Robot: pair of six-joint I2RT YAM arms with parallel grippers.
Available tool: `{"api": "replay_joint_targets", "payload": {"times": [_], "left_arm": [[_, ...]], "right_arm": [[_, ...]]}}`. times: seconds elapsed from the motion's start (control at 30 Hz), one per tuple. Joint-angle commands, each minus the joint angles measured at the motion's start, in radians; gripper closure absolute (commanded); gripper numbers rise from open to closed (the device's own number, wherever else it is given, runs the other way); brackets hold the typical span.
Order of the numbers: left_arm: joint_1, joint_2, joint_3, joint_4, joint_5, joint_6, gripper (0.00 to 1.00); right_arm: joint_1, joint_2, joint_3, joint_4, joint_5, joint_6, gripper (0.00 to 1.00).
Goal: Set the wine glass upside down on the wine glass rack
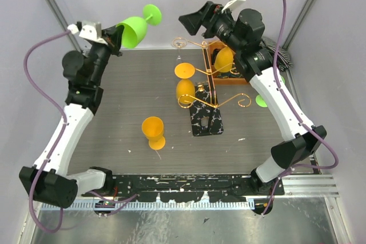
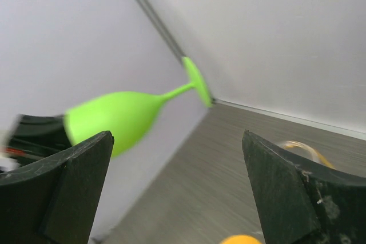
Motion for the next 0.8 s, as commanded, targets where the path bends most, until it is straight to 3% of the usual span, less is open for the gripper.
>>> {"api": "replay_joint_targets", "payload": {"times": [0.0,0.13,0.23,0.6,0.77], "left_arm": [[-0.030,0.062,-0.110,0.597,-0.038,0.103,1.00],[-0.087,0.165,-0.115,0.809,-0.052,0.220,1.00],[-0.131,0.198,-0.098,0.845,-0.059,0.291,1.00],[-0.189,0.206,-0.103,0.865,-0.036,0.366,1.00],[-0.189,0.191,-0.125,0.868,-0.031,0.375,1.00]], "right_arm": [[-0.003,0.019,-0.048,0.359,-0.135,0.382,0.00],[-0.002,0.089,-0.065,0.576,-0.206,0.652,0.03],[0.001,0.138,-0.060,0.660,-0.234,0.768,0.04],[0.019,0.247,0.048,0.630,-0.213,0.762,0.09],[0.026,0.297,0.080,0.700,-0.193,0.816,0.12]]}}
